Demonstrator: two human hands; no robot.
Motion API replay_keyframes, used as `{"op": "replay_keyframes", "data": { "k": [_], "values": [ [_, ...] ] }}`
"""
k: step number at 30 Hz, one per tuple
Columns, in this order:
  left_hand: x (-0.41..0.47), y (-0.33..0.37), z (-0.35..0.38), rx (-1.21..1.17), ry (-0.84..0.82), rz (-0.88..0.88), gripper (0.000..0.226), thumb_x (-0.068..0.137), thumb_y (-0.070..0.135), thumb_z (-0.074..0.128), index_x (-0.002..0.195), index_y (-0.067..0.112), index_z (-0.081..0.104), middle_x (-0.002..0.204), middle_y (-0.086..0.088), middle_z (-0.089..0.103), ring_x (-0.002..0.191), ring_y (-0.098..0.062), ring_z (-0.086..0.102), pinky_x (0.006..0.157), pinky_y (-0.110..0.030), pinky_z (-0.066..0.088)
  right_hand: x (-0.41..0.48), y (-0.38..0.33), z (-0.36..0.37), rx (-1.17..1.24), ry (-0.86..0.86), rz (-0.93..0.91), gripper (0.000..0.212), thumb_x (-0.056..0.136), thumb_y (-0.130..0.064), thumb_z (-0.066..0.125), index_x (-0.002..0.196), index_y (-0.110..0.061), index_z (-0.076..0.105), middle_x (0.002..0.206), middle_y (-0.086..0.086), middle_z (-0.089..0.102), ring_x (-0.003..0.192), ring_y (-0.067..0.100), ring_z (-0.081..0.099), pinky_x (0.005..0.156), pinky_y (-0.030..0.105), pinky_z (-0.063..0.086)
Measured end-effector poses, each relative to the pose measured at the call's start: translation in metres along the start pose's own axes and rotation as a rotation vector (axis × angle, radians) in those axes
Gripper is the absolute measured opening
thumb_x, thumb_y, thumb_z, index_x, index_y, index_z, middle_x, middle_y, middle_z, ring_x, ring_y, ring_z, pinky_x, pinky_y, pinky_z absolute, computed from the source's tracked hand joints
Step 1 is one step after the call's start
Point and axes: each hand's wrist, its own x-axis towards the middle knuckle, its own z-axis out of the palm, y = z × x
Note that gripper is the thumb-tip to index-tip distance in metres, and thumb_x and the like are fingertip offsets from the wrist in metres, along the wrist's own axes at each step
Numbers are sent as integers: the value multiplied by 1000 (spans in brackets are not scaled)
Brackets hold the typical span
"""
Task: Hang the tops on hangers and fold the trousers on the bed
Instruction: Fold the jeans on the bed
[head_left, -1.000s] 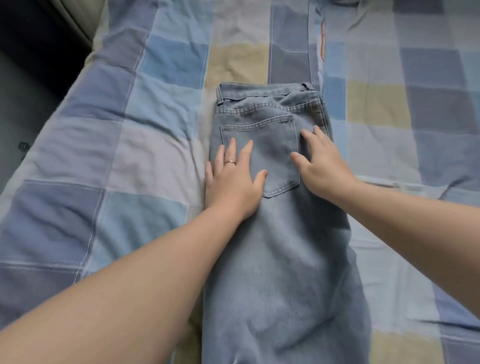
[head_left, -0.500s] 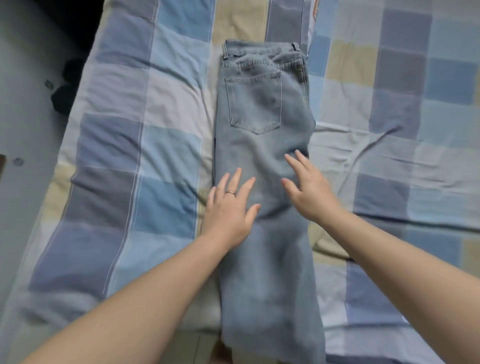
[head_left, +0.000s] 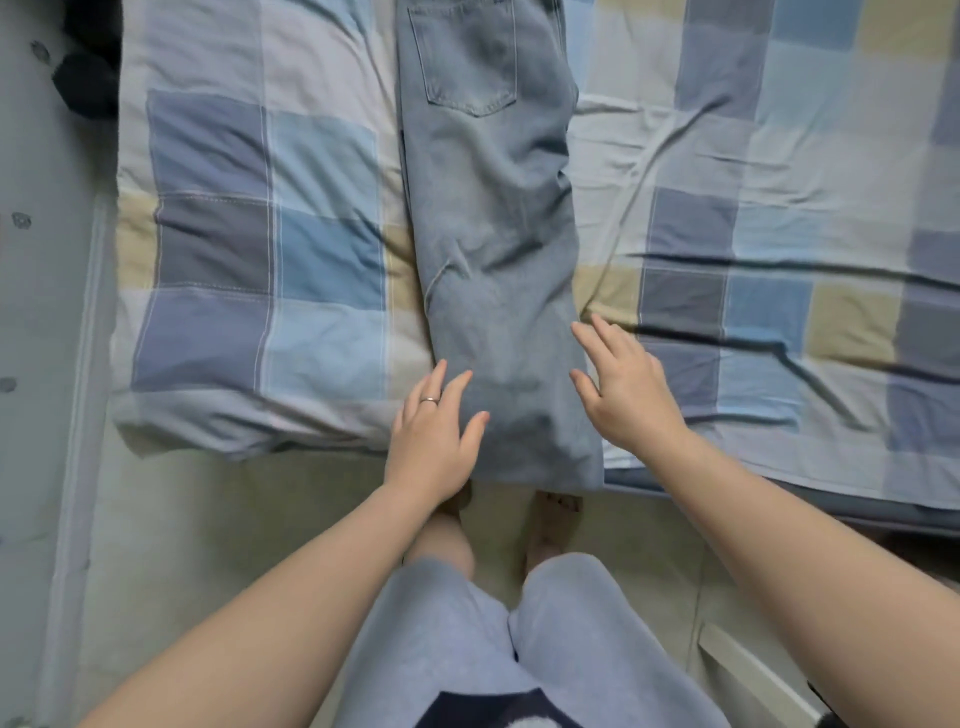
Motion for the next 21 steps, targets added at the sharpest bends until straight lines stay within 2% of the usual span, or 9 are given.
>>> {"op": "replay_keyframes", "data": {
  "k": [4, 10, 17, 21],
  "values": [
    [-36, -13, 44, 63, -44, -29, 59, 101, 48, 47, 155, 31, 32, 168, 0, 18, 153, -21, 15, 120, -43, 19, -46, 29, 32, -174, -32, -47, 60, 101, -37, 49, 156, -25, 31, 165, 4, 23, 151, 28, 21, 117, 48, 26],
    [-71, -31, 113, 166, -47, -67, 60, 100, 48, 49, 155, 29, 34, 168, -1, 18, 153, -24, 17, 120, -43, 20, -85, 76, 88, -307, -89, -121, 61, 100, -39, 49, 156, -26, 30, 167, 5, 20, 152, 32, 18, 117, 50, 22],
    [-85, -53, 156, 51, -39, -258, 62, 100, 48, 51, 155, 27, 32, 168, -2, 20, 152, -26, 18, 117, -47, 25, -96, 97, 144, -329, -137, -97, 60, 103, -48, 36, 158, -31, 20, 169, 4, 5, 154, 35, 2, 121, 58, 9],
    [-59, -72, 174, -139, -4, -348, 69, 98, 48, 55, 157, 24, 28, 166, 0, 23, 150, -27, 22, 117, -49, 27, -83, 101, 179, -271, -137, -53, 62, 103, -48, 37, 158, -30, 17, 169, 9, -1, 154, 35, 1, 120, 55, 15]
  ]
}}
